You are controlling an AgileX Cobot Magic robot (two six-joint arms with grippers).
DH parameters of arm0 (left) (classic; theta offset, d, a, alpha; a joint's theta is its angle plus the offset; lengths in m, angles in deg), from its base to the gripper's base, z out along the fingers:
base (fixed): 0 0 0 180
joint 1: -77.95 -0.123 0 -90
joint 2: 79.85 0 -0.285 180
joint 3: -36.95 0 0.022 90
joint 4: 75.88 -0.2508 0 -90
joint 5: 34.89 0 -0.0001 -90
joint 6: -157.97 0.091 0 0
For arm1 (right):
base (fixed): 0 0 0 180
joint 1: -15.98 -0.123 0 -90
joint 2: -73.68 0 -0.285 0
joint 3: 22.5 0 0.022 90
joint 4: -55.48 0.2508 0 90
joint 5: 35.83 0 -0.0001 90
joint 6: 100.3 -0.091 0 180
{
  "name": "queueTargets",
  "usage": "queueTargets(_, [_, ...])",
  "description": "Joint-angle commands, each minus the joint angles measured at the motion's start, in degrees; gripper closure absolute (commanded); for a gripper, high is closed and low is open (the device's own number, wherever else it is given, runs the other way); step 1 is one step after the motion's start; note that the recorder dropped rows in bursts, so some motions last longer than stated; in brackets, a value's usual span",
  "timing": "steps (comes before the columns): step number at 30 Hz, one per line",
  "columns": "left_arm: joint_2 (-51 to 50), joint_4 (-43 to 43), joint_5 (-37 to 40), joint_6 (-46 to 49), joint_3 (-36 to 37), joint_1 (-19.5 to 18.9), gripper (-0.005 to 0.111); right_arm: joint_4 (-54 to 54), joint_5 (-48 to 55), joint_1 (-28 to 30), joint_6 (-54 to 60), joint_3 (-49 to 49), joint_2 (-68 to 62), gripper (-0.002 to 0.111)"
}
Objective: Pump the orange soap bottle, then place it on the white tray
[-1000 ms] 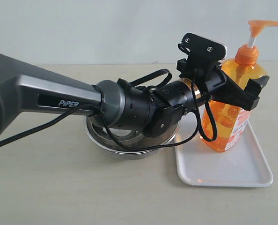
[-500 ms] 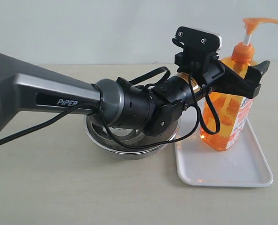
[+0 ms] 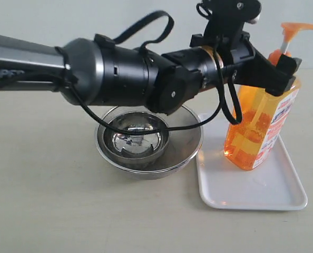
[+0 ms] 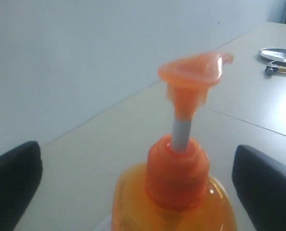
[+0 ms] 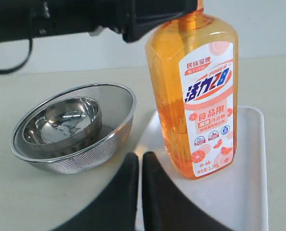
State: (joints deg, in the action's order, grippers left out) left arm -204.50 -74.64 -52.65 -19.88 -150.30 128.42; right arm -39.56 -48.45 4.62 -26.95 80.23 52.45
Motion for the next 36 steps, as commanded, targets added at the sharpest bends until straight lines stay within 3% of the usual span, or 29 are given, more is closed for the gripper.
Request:
queueTargets(1, [4.28,0.21,2.54,1.36,1.20,0.04,-0.003,-0.26,-0.01,0.02,0.12,0.05,0.21,0.108])
queueTargets(9, [10.91,0.45,0.19,1.99,8.89,-0.21,-0.003,0.52,-0.68,0.02,0.12,0.05,0.21,0.108])
queueTargets(17, [20.60,0.45,-5.44,2.57,22.87,-0.21,-0.003,0.63,-0.99,0.02,0.12,0.05,0.21,0.108])
queueTargets(27, [39.88,0.88,-7.49,1.54,43.01,-0.21,-0.003,0.63,-0.99,0.02,0.12,0.05,0.21,0.108])
queueTargets(36, [56.74,0.88,-5.01,-2.15,56.71,-0.21,-0.003,0.63,-0.99,0.02,0.12,0.05,0.21,0.108])
